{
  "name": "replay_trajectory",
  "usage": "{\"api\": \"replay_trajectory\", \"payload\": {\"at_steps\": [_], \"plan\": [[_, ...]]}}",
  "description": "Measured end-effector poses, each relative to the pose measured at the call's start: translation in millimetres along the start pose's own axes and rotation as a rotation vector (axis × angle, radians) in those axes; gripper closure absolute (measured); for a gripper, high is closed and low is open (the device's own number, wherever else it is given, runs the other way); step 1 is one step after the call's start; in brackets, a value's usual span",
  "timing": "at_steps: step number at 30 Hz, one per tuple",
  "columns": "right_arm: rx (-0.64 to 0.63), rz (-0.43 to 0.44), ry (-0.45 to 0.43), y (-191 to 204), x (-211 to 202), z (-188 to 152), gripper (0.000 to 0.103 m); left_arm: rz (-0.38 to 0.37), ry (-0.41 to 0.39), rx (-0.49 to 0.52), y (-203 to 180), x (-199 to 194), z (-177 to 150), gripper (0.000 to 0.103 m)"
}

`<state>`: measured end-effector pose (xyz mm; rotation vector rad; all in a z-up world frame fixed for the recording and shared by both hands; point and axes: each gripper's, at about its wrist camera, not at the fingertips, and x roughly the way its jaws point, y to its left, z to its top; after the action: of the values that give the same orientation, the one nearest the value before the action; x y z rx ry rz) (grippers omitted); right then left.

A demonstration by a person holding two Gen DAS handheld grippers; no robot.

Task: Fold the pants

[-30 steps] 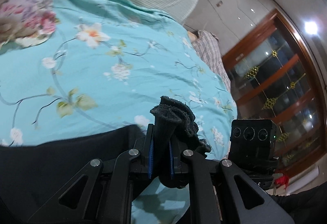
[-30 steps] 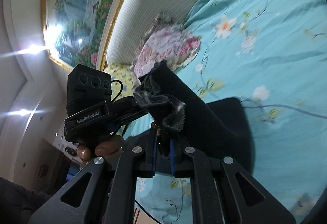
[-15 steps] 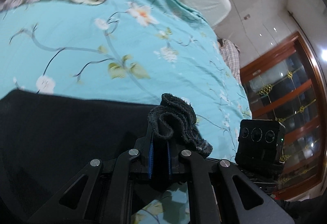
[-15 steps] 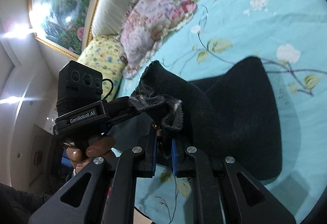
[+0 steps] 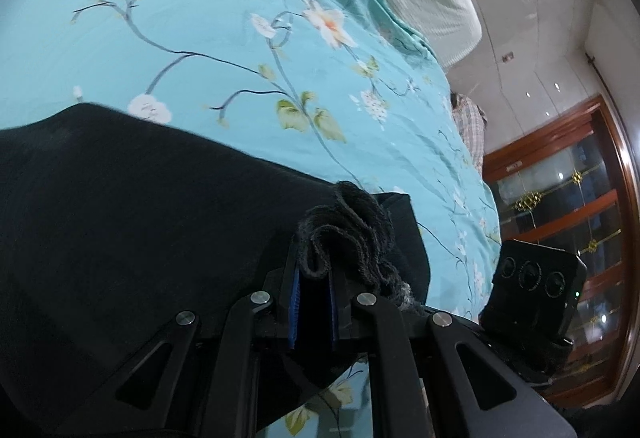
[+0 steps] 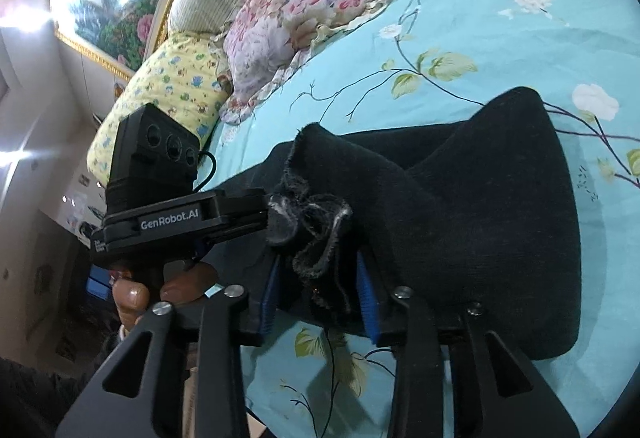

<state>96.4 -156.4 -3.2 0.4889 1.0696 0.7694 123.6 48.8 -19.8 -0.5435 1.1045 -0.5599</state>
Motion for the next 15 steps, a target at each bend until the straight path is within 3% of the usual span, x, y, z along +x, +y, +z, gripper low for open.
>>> {"api": "replay_trajectory", "payload": {"at_steps": [7, 15], "plan": [[-0.041, -0.007, 0.028, 13.0, 6.7, -4.8, 0.054, 0.046, -0.063, -0.056, 10.7, -24.2, -7.0, 0.086], [-0.068, 0.014, 0.049, 28.3, 12.2, -8.0, 0.052, 0.091, -0.121, -0.099, 22.9, -53.4, -20.9, 0.082]]}}
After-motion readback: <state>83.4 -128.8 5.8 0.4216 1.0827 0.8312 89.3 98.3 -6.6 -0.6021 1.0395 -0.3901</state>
